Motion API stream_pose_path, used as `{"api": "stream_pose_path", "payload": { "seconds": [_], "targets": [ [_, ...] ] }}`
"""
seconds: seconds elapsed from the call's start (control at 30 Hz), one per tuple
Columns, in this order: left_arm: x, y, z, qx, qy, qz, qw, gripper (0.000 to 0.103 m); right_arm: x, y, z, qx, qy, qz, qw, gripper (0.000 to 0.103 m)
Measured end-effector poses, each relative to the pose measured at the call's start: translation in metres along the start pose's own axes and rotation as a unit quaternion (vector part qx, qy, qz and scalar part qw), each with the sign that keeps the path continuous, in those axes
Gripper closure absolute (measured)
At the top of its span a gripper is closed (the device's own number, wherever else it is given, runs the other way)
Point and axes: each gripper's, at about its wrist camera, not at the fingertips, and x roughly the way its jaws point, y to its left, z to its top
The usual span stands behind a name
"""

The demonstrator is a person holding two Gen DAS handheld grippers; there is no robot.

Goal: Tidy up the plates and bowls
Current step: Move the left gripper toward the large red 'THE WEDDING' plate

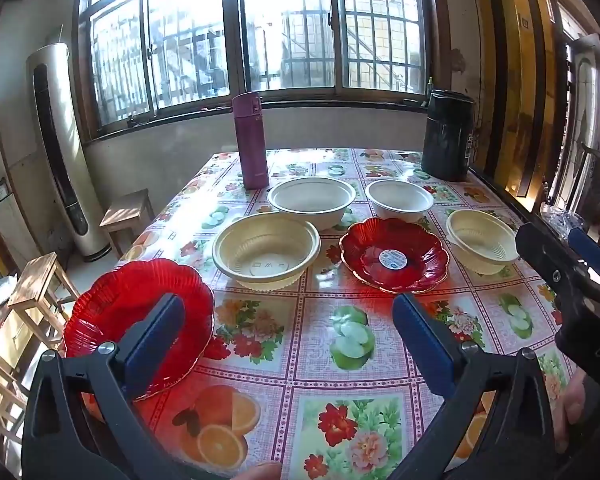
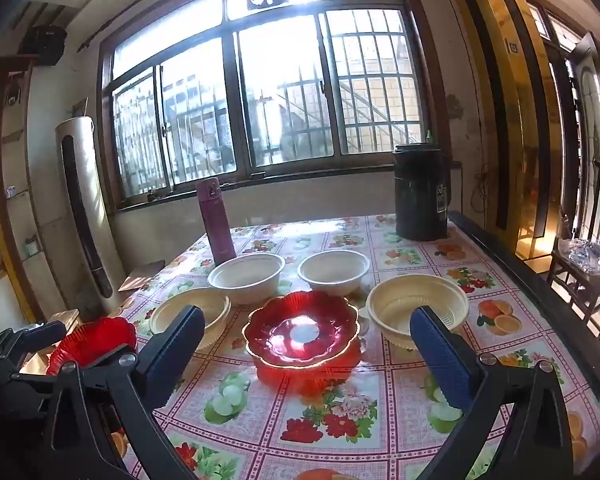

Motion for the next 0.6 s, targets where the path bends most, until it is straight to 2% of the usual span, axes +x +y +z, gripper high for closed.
{"api": "stream_pose_path", "payload": {
  "seconds": [0.2, 0.6],
  "targets": [
    [0.008, -0.005, -0.002, 0.018, 0.008, 0.019, 0.9996, 0.000, 0.005, 0.010, 0.001, -0.004, 0.012, -0.001, 1.000, 0.000],
    [0.031, 0.004, -0.006, -0.001, 0.045, 0.004, 0.9990, 0.000, 0.030, 0.013, -0.012, -0.011, 0.030, 0.005, 0.999, 0.000]
  ]
}}
